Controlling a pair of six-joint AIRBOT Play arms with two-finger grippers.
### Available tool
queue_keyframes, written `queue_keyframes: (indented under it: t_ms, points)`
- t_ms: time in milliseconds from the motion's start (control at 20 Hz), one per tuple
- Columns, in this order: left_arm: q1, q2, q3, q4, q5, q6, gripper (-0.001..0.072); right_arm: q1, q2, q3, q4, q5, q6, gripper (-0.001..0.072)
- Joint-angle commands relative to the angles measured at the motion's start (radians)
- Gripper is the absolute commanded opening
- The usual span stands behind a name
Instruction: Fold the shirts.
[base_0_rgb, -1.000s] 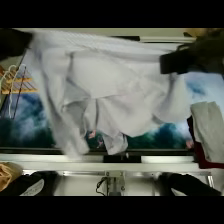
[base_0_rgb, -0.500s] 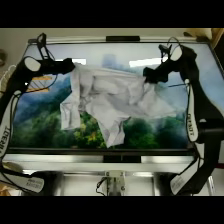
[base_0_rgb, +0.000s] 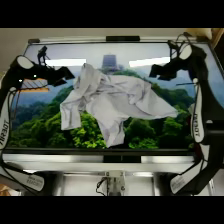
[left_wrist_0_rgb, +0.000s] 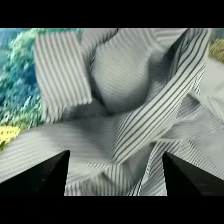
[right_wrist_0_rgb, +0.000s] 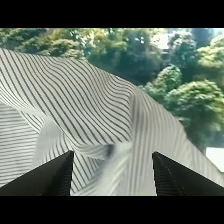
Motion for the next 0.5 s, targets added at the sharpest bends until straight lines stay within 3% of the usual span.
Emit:
queue_keyframes:
  t_ms: [0,150,350,450]
  points:
    - [0.063,0.05,-0.026,0.069,-0.328,-0.047,0.072,-0.074,0.103,0.0,-0.178,0.165,-0.07,0.0582]
    - [-0.017,0.148,-0.282,0.052,-0.242,-0.041,0.072,-0.132,0.112,-0.001,-0.159,0.288,-0.089,0.0582]
    - [-0.175,0.183,-0.613,-0.233,0.101,-0.017,0.072,-0.133,0.108,-0.001,-0.14,0.291,-0.107,0.0591]
    - [-0.251,0.162,-0.668,-0.318,0.246,-0.01,0.072,-0.13,0.093,-0.001,-0.097,0.291,-0.128,0.0673]
